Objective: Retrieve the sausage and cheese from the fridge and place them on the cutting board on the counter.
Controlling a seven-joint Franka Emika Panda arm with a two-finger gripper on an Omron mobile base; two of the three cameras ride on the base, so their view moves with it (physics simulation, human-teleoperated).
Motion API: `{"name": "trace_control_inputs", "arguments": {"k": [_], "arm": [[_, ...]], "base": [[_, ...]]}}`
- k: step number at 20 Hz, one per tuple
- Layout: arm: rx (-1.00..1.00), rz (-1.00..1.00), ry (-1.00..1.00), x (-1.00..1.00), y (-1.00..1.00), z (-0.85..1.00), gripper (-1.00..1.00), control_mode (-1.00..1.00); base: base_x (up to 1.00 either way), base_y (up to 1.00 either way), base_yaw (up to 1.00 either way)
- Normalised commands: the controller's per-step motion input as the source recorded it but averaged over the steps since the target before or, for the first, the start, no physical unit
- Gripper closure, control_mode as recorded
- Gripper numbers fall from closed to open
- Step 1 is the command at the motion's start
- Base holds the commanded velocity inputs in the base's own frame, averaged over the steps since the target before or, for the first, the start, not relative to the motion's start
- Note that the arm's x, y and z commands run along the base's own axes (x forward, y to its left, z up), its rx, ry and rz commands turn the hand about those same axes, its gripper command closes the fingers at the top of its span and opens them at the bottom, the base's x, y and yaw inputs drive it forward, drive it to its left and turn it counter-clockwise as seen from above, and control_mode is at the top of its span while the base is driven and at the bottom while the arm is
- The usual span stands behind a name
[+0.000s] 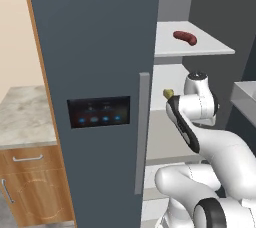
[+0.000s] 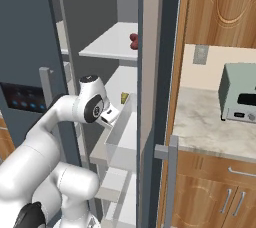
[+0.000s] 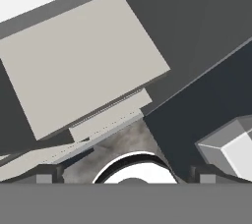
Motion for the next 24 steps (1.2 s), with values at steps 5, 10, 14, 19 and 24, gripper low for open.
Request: {"name": "trace_control_inputs", "arguments": {"k": [5, 10, 14, 19, 24], "arm": [[0.0, 0.0, 0.0, 0.0, 0.0, 0.0, -1.0, -1.0], [0.0, 0.0, 0.0, -0.06, 0.0, -0.01, -1.0, -1.0], [0.01, -0.07, 0.0, 0.18, -0.04, -0.07, -1.0, -1.0], [-0.02, 0.08, -0.44, 0.31, 0.0, 0.35, -1.0, -1.0], [-0.12, 0.24, -0.43, 0.35, 0.0, 0.41, -1.0, -1.0]], "base": [[0.0, 0.0, 0.0], [0.0, 0.0, 0.0], [0.0, 0.0, 0.0], [0.0, 0.0, 0.0], [0.0, 0.0, 0.0]]}}
